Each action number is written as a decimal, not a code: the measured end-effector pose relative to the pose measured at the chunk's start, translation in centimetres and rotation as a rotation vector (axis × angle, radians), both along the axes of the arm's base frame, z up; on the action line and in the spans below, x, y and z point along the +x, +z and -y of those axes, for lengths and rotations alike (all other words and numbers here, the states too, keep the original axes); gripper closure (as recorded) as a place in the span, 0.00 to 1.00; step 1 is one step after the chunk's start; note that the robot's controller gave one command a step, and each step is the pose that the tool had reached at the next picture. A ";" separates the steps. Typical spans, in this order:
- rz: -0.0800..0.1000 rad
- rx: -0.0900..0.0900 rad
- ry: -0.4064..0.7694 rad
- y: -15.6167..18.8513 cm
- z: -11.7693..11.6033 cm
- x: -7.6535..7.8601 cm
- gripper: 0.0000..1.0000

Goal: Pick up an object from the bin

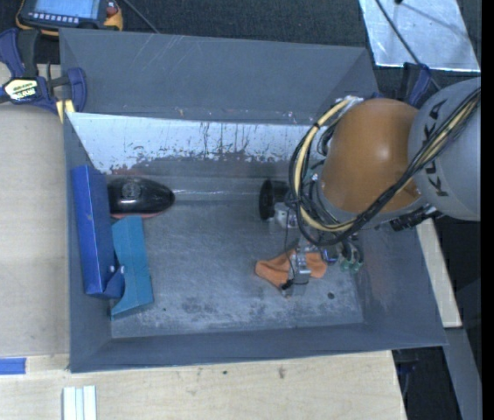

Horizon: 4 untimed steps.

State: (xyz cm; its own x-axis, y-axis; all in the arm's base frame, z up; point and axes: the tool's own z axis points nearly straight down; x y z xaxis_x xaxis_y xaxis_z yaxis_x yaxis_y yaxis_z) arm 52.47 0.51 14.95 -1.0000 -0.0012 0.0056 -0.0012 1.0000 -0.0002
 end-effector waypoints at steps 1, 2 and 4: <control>0.009 0.000 0.000 0.5 0.0 0.2 1.00; 0.009 0.000 0.000 0.5 0.0 0.2 0.00; 0.007 0.001 0.393 -7.4 4.6 0.4 1.00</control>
Offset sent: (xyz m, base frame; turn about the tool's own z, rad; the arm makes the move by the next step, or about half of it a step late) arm 0.0000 0.0000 0.0000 0.0000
